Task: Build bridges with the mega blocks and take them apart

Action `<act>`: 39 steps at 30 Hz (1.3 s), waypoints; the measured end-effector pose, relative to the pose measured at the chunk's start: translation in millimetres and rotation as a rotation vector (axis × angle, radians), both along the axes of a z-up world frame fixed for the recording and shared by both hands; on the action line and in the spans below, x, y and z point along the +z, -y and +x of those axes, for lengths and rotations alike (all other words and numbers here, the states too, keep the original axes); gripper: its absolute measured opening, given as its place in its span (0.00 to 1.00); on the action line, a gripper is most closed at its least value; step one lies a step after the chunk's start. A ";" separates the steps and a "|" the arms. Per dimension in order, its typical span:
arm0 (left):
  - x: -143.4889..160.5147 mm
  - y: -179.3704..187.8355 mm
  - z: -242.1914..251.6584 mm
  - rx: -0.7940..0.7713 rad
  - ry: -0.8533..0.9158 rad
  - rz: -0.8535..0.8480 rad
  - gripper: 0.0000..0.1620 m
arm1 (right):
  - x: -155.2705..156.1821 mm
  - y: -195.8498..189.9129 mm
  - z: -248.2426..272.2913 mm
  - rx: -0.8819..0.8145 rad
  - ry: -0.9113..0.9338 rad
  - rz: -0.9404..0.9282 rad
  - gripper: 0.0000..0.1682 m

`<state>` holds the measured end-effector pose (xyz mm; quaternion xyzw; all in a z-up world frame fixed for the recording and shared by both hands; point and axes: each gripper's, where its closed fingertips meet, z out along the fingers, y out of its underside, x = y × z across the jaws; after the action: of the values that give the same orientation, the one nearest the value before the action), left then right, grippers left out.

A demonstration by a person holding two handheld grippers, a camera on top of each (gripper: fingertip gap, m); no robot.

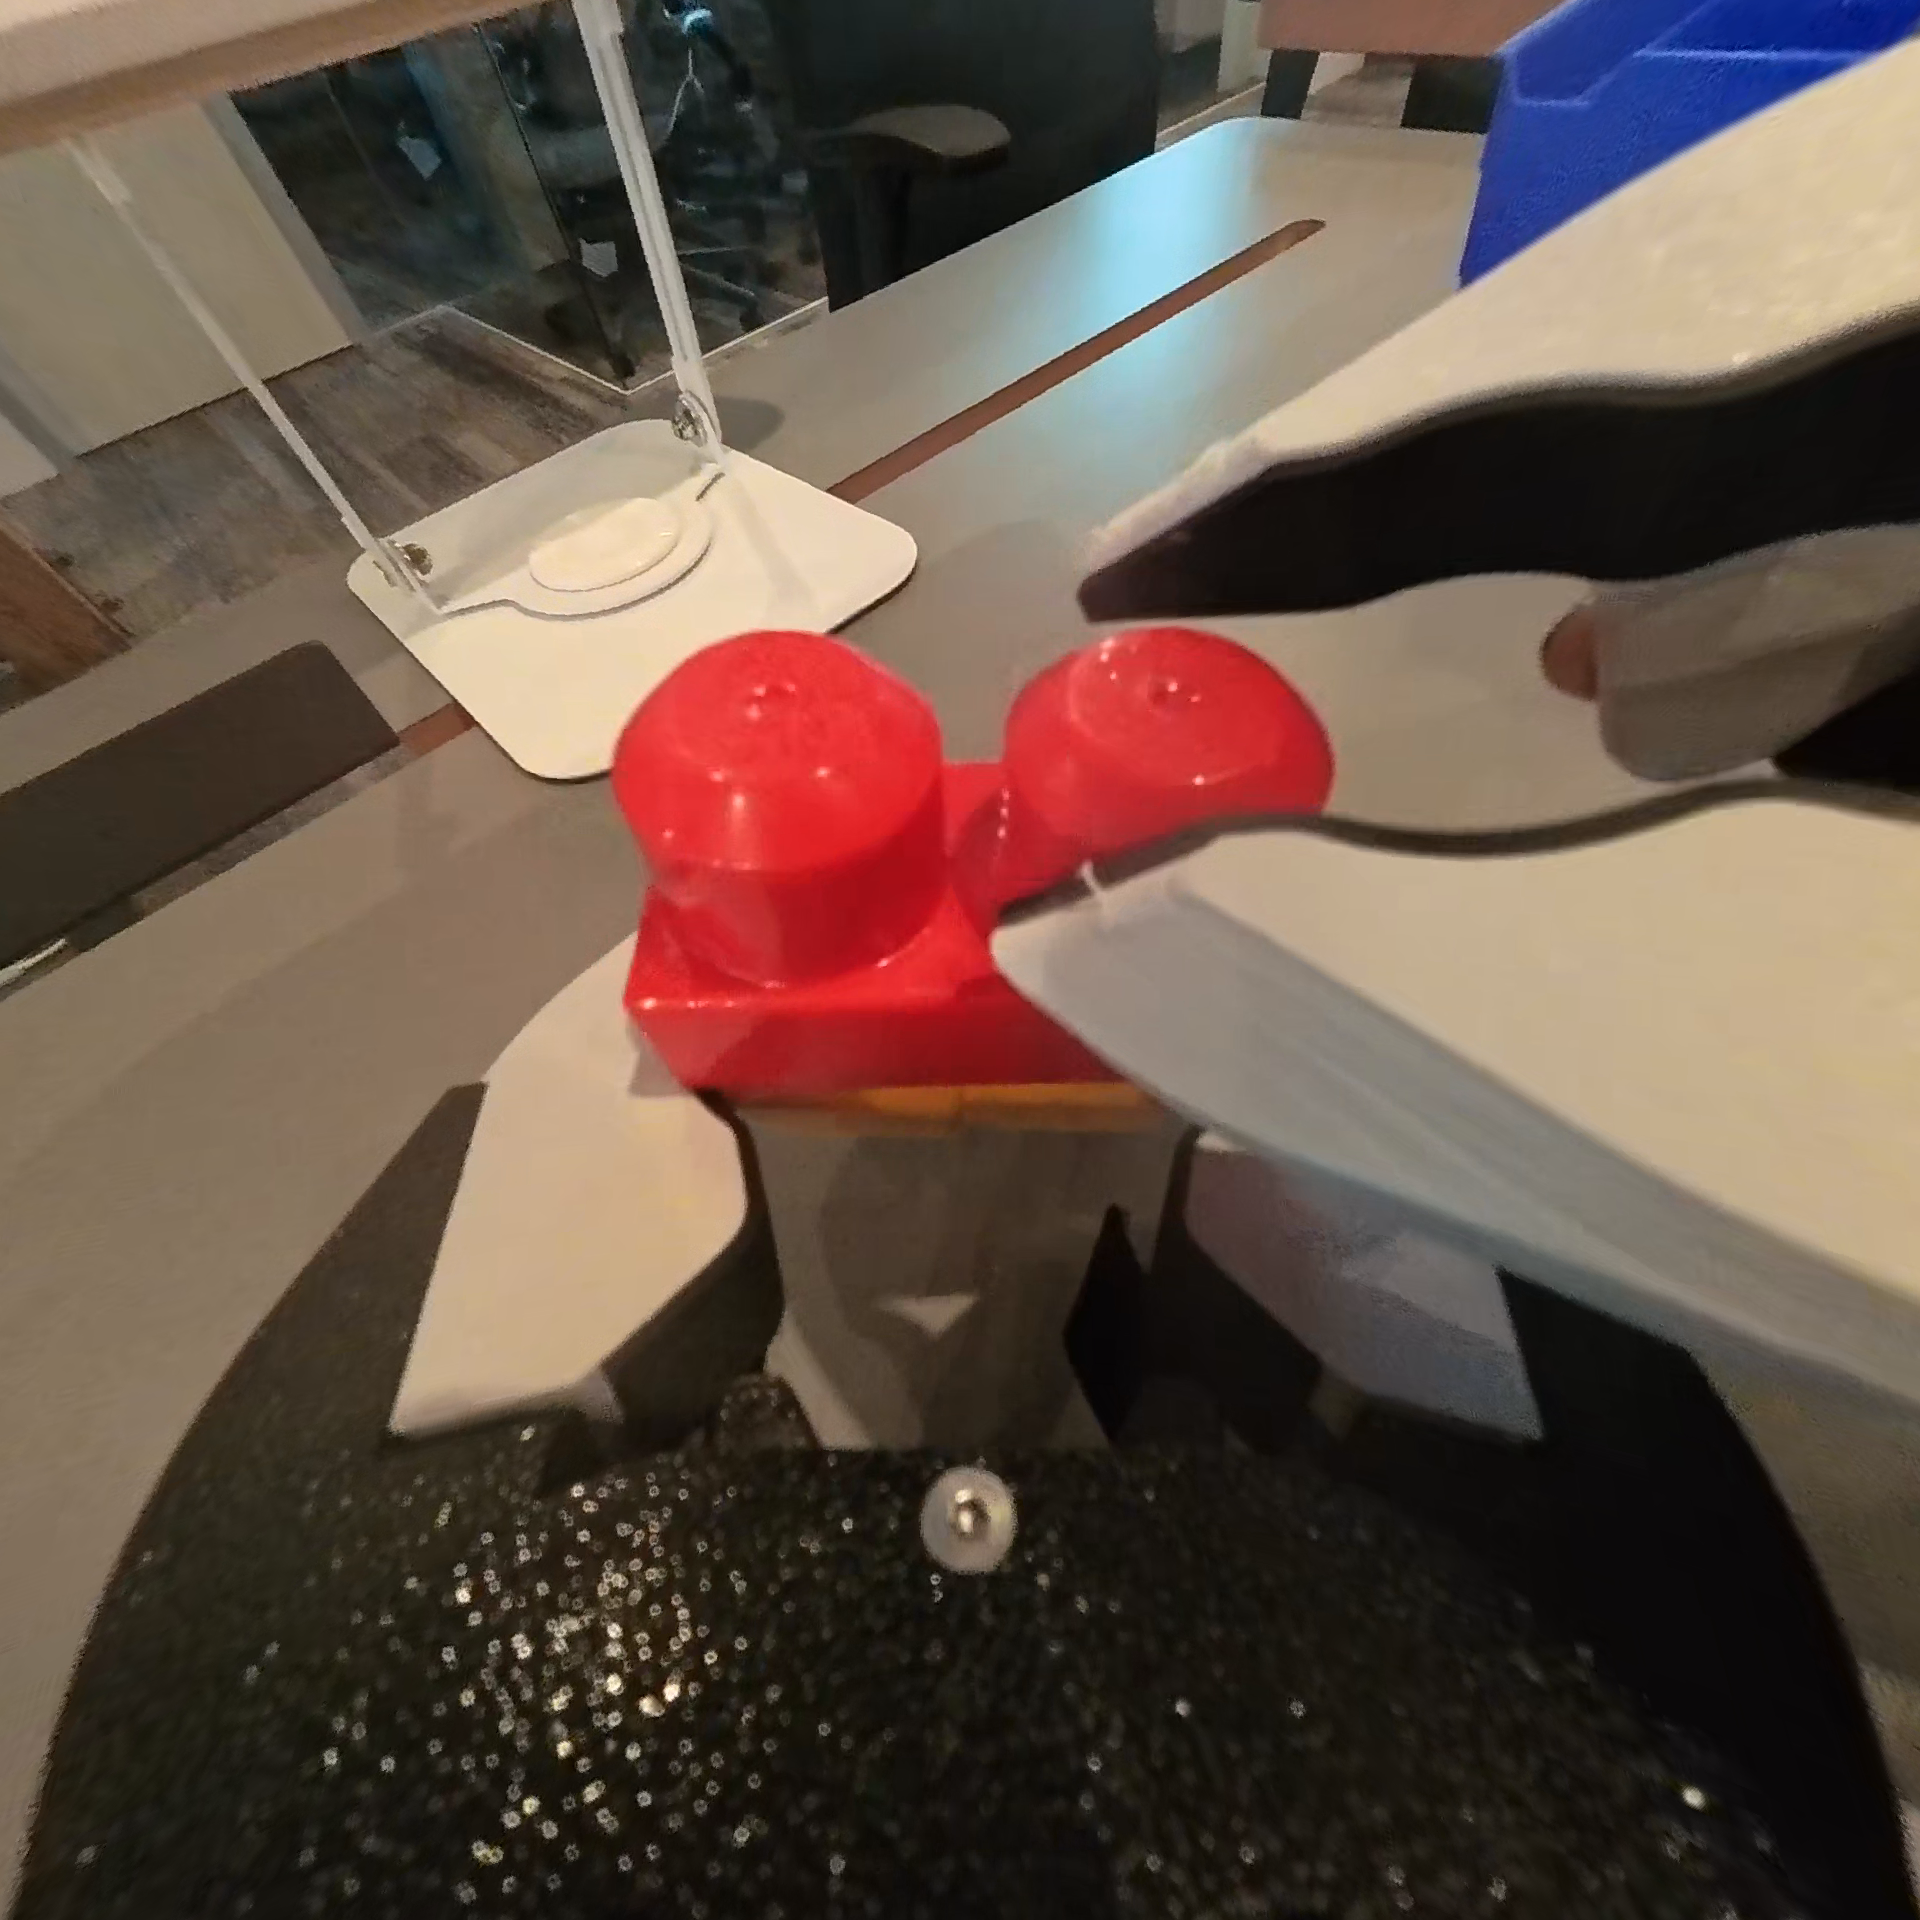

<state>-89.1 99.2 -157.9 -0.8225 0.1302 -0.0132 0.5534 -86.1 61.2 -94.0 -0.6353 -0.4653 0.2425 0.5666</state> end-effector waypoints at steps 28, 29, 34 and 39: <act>33.4 76.2 77.6 -0.879 0.065 -0.186 0.54 | 44.8 53.9 27.1 0.972 0.078 -0.143 0.42; 32.0 75.8 76.7 -0.871 0.060 -0.195 0.54 | 43.2 54.4 27.0 0.969 0.095 -0.144 0.43; 28.1 73.9 74.6 -0.853 0.045 -0.207 0.54 | 40.9 53.1 25.6 0.952 0.108 -0.142 0.45; 27.9 74.2 74.0 -0.852 0.049 -0.212 0.54 | 35.5 55.4 27.0 0.970 0.119 -0.157 0.41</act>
<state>-15.1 25.0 -130.0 -0.7470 0.4427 -0.2729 0.4142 -59.1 5.8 -58.5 -0.3991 -0.7192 0.4760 0.3114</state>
